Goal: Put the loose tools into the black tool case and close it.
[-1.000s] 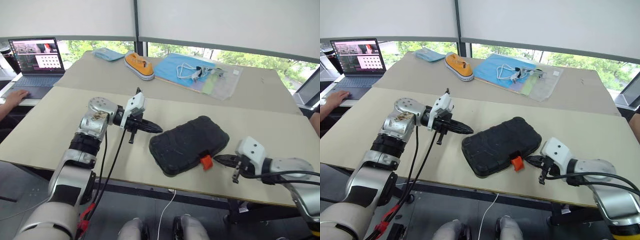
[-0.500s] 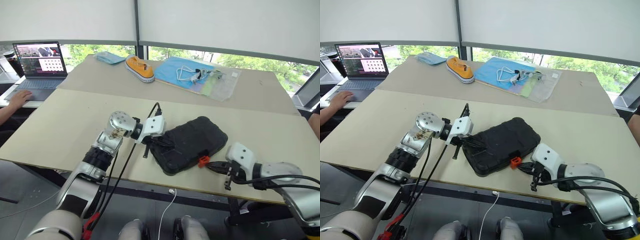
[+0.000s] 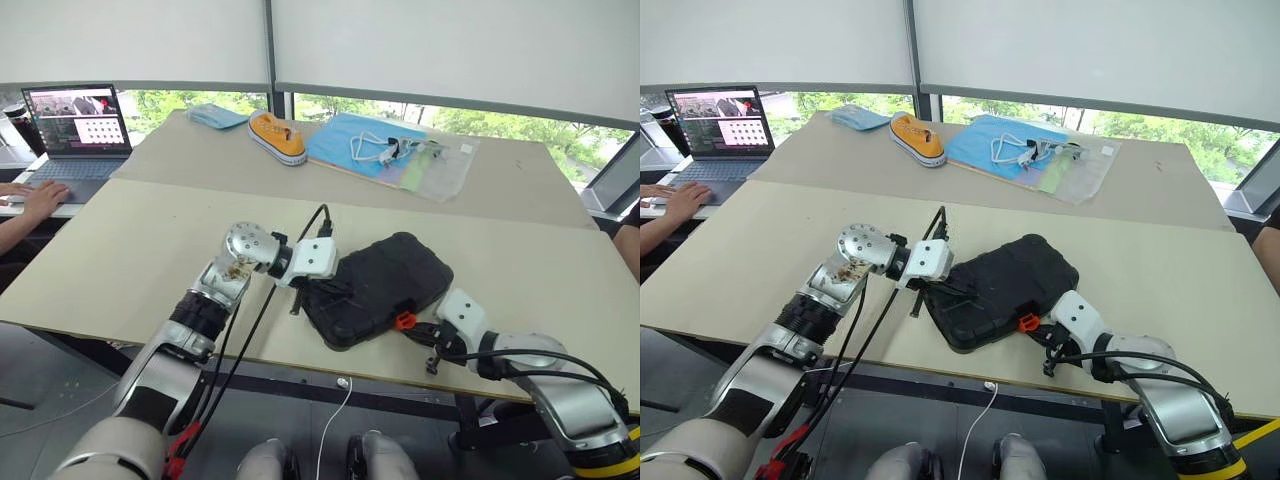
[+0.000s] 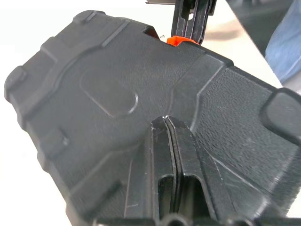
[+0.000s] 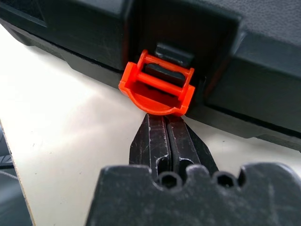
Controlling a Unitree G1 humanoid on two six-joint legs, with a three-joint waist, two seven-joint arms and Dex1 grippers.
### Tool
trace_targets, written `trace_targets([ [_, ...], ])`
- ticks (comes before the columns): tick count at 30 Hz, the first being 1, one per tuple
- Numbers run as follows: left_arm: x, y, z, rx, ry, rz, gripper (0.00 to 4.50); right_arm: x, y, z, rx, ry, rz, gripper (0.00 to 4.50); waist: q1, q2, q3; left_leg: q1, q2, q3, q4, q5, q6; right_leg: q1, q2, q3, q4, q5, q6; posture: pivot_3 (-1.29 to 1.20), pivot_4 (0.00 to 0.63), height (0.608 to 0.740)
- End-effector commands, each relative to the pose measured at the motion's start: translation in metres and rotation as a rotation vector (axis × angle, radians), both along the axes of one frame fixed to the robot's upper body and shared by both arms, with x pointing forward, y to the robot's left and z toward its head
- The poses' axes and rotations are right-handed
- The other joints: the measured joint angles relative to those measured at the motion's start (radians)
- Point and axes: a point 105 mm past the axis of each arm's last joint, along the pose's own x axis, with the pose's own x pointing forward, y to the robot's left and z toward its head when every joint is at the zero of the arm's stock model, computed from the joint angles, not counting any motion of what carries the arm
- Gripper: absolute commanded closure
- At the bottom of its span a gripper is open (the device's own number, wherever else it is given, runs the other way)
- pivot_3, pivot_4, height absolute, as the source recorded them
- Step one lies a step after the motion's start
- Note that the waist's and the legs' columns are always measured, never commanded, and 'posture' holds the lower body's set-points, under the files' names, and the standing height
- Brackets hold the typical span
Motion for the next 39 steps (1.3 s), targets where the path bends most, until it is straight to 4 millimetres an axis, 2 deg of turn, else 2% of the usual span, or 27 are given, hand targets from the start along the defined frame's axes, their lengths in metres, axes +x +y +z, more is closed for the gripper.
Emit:
trace_targets([
  [1,0.001,0.003,-0.038,0.149,0.023,0.003,4.44,-0.001,0.007,0.046,0.050,-0.151,0.040,4.50,-0.001,0.000,0.000,0.000,0.000,0.000,0.000,0.000,0.000,0.000,0.000,0.000,0.000,0.000,0.000,0.00,0.150,0.718],
  [6,0.003,0.001,-0.042,0.151,0.010,-0.002,4.44,0.000,0.011,0.056,0.088,-0.156,0.049,4.50,-0.015,0.000,0.000,0.001,0.001,0.000,0.000,0.000,0.000,0.000,0.001,0.000,0.000,0.001,0.000,0.00,0.150,0.718],
  [13,0.005,0.003,-0.042,0.150,0.012,0.007,4.44,0.003,0.015,0.052,0.096,-0.137,0.055,4.50,-0.022,0.000,-0.001,0.002,0.002,0.000,-0.001,0.000,0.000,0.000,0.002,0.001,0.001,0.001,-0.001,0.00,0.150,0.718],
  [23,0.013,0.009,-0.039,0.122,0.027,0.061,4.44,-0.006,0.002,0.055,0.092,-0.098,0.039,4.50,-0.017,0.000,-0.001,0.002,0.002,0.000,-0.001,-0.001,0.002,0.000,0.002,0.001,0.000,0.001,-0.001,0.00,0.150,0.718],
  [26,0.018,0.027,-0.015,-0.024,0.205,0.181,3.81,-0.016,-0.015,0.065,0.105,-0.060,0.047,3.73,-0.014,0.000,-0.002,0.002,0.001,0.000,-0.001,-0.001,0.002,0.000,0.001,0.001,0.000,0.001,-0.001,0.00,0.150,0.718],
  [30,0.016,0.076,0.014,-0.133,0.307,0.305,2.37,-0.030,-0.041,0.083,0.099,-0.011,0.085,2.29,-0.030,0.000,-0.001,0.001,0.002,0.000,-0.003,0.000,0.001,-0.002,0.004,0.002,-0.001,0.000,-0.002,0.00,0.150,0.718],
  [31,0.013,0.088,0.020,-0.149,0.326,0.325,2.04,-0.034,-0.047,0.087,0.096,0.005,0.098,2.00,-0.030,0.000,-0.001,0.001,0.002,0.000,-0.004,0.000,-0.001,-0.002,0.005,0.002,-0.001,0.000,-0.003,0.00,0.150,0.718],
  [32,0.009,0.102,0.029,-0.169,0.342,0.347,1.91,-0.037,-0.053,0.092,0.088,0.020,0.114,1.90,-0.027,0.000,-0.001,0.001,0.003,0.000,-0.005,0.001,-0.002,-0.002,0.005,0.001,-0.001,0.000,-0.003,0.00,0.150,0.718],
  [33,0.003,0.117,0.038,-0.183,0.357,0.371,1.46,-0.040,-0.061,0.098,0.080,0.038,0.123,1.40,-0.025,0.001,0.000,0.001,0.003,0.000,-0.005,0.001,-0.003,-0.002,0.005,0.001,-0.001,-0.001,-0.003,0.00,0.150,0.718],
  [34,-0.003,0.130,0.046,-0.190,0.363,0.390,1.24,-0.042,-0.068,0.104,0.074,0.050,0.129,1.17,-0.021,0.001,0.001,0.001,0.003,0.000,-0.006,0.002,-0.003,-0.002,0.005,0.001,-0.001,-0.001,-0.004,0.00,0.150,0.718],
  [37,-0.021,0.155,0.064,-0.197,0.370,0.440,0.12,-0.045,-0.085,0.119,0.074,0.086,0.142,0.14,-0.014,0.000,0.003,-0.001,0.003,-0.001,-0.006,0.001,-0.002,-0.003,0.004,0.000,-0.003,-0.001,-0.004,0.00,0.150,0.718],
  [39,-0.032,0.166,0.074,-0.209,0.376,0.468,0.04,-0.049,-0.092,0.126,0.084,0.119,0.157,0.05,-0.004,0.000,0.003,-0.001,0.002,-0.001,-0.005,0.000,-0.001,-0.002,0.002,0.000,-0.004,-0.001,-0.003,0.00,0.150,0.718],
])
